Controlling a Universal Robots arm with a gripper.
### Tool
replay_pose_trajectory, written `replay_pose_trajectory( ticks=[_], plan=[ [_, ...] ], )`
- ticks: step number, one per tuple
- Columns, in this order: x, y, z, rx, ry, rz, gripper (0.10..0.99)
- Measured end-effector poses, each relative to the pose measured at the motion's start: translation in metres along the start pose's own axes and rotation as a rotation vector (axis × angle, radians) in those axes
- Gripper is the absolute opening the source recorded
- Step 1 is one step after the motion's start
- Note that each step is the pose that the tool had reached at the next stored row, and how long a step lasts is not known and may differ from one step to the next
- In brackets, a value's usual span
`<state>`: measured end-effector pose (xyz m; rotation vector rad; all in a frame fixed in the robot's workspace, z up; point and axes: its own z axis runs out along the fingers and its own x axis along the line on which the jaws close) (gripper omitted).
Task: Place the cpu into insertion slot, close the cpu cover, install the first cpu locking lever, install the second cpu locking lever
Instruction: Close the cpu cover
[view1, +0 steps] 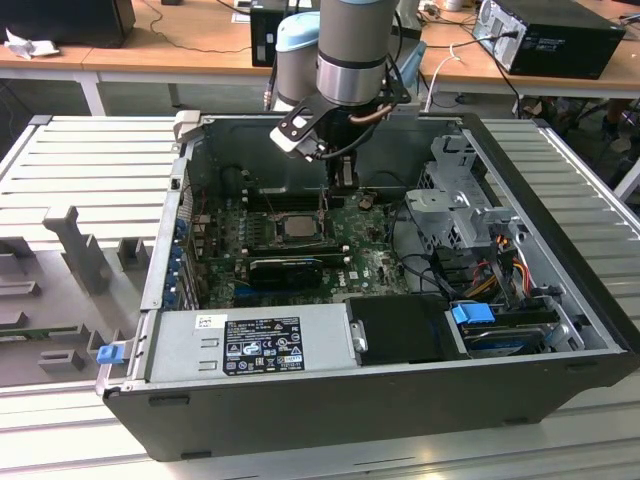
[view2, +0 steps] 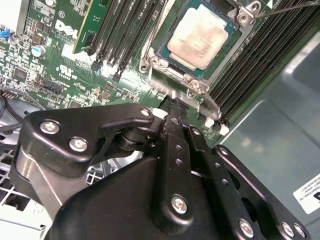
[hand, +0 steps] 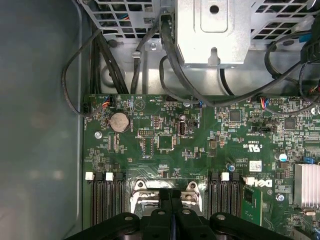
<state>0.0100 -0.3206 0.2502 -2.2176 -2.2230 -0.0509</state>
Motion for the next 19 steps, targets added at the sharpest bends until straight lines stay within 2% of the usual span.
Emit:
replay_pose_trajectory(
  ticks=[2,5,8,19],
  plan=[
    [0.0,-0.0041,0.0011,0.0,0.0003,0.0,0.106],
    [-0.0001,-0.011,0.0069,0.0,0.0003,-0.003,0.106],
    [-0.0003,-0.0144,0.0116,0.0,0.0017,-0.004,0.106],
    [-0.0003,-0.029,0.0126,0.001,0.0019,-0.004,0.106]
  ],
)
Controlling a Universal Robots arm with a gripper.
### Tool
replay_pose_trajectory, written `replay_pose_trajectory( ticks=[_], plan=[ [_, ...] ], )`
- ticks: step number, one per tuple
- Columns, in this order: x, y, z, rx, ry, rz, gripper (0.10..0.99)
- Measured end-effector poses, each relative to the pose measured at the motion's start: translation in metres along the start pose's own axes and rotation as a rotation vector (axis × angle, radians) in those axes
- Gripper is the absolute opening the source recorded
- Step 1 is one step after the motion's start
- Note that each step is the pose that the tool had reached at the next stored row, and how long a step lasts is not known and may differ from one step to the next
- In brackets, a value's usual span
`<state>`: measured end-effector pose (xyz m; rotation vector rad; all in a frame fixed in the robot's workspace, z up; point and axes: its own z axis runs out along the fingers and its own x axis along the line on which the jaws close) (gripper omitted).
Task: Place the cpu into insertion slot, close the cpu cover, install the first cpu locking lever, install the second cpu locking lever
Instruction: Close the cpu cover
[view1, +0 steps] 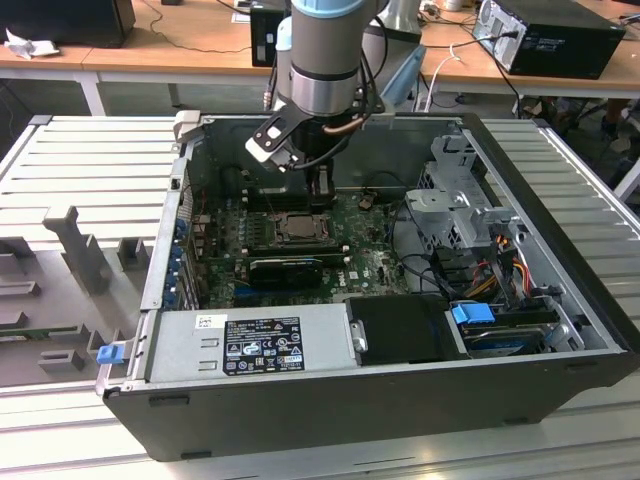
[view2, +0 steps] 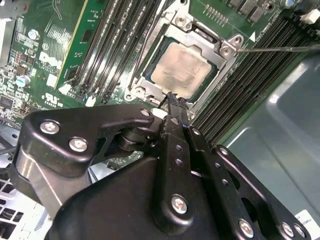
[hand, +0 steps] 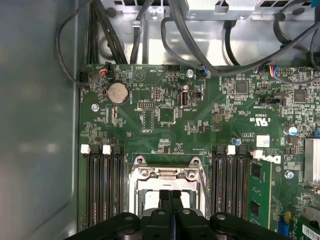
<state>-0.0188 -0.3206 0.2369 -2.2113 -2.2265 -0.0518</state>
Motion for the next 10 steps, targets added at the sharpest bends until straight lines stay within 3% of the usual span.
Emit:
replay_pose_trajectory(
  ticks=[10],
  plan=[
    [0.0001,-0.0119,-0.0001,0.0,-0.0001,0.0,0.106]
  ],
)
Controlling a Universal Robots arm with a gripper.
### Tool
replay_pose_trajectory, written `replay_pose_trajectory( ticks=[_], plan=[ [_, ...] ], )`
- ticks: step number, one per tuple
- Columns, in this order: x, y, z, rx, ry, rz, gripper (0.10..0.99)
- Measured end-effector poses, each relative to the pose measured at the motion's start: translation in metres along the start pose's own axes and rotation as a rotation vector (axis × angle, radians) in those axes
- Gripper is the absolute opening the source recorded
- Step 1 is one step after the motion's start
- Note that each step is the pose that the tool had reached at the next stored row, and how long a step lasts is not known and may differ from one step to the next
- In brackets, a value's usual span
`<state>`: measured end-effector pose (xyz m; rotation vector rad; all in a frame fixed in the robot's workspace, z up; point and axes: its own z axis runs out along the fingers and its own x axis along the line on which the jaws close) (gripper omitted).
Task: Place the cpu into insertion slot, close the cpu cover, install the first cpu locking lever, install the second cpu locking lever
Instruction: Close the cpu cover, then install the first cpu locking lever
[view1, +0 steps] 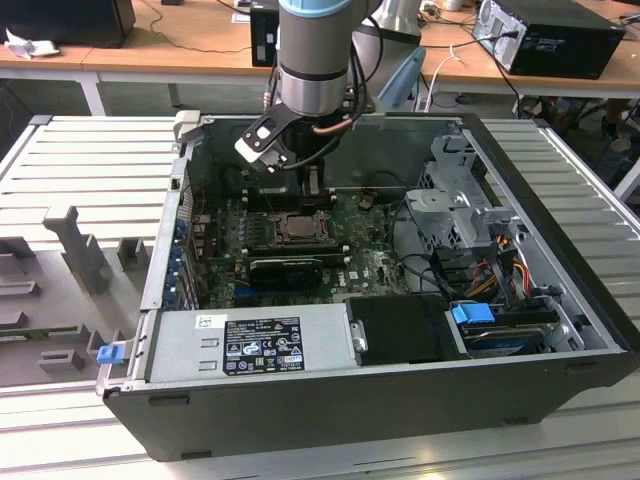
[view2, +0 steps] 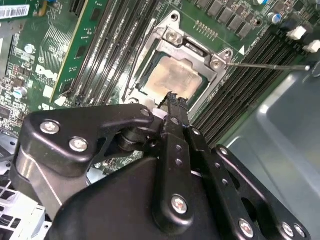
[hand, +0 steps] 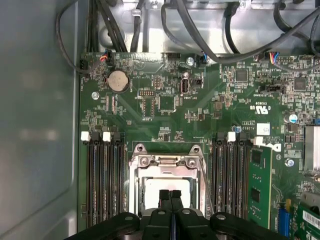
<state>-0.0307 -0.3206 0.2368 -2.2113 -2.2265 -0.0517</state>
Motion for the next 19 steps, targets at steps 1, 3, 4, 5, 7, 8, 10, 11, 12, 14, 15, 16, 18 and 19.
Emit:
replay_pose_trajectory(
  ticks=[1,3,4,5,7,8,10,11,12,14,15,16,18,19],
  plan=[
    [0.0,-0.0006,0.0,0.0,0.0,0.0,0.106],
    [0.0,-0.0016,-0.0001,0.0,0.0,0.0,0.106],
    [0.0,-0.0022,0.0,0.0,0.0,0.0,0.106],
    [0.0,-0.0025,0.0,0.0,0.0,0.0,0.106],
    [0.0,-0.0037,-0.0001,0.0,0.0001,0.0,0.106],
    [0.0,-0.0041,-0.0001,0.0,0.0,0.0,0.106],
    [0.0,-0.0045,-0.0001,0.0,0.0001,0.0,0.106],
    [0.0,-0.0046,-0.0001,0.0,0.0,0.0,0.106],
    [0.0,-0.0047,-0.0006,0.0,-0.0002,0.0,0.106],
    [0.0001,-0.0046,-0.0023,0.0,0.0003,0.0,0.106],
    [0.0001,-0.0046,-0.0027,0.0,0.0,0.0,0.106],
    [0.0001,-0.0046,-0.0034,0.0,-0.0001,0.0,0.106],
    [0.0001,-0.0046,-0.0048,0.0,0.0,0.0,0.106],
    [0.0001,-0.0046,-0.0051,0.0,0.0,0.0,0.106]
  ],
)
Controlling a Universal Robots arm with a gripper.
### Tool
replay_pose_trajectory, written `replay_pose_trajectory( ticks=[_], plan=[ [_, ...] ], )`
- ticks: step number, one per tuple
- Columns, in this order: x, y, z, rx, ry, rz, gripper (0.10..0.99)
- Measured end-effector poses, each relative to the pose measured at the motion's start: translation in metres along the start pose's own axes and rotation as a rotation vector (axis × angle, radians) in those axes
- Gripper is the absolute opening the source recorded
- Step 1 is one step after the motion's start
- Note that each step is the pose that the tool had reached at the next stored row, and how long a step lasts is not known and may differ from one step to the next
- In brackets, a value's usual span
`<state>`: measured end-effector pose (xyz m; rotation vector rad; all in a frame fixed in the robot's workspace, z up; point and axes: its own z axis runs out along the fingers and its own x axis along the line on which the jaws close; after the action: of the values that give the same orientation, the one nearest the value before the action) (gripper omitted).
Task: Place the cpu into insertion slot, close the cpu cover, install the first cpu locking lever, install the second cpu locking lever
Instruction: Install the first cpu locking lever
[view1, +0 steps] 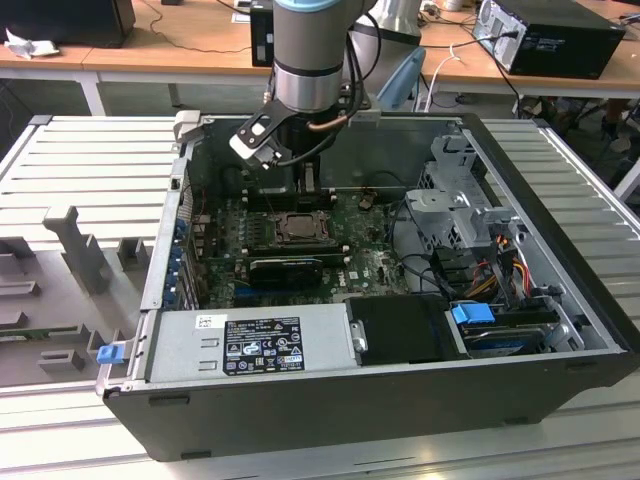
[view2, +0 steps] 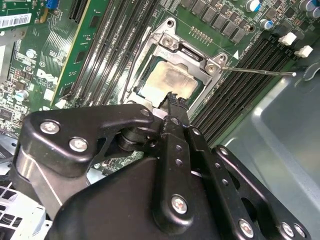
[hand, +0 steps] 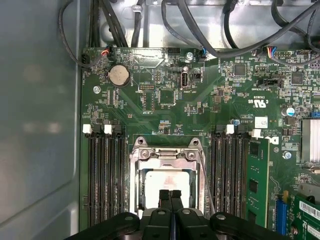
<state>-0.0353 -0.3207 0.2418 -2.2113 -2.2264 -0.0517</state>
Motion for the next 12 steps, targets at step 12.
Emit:
replay_pose_trajectory(
  ticks=[12],
  plan=[
    [0.0003,0.0003,-0.0129,0.0,-0.0001,0.0,0.106]
  ],
)
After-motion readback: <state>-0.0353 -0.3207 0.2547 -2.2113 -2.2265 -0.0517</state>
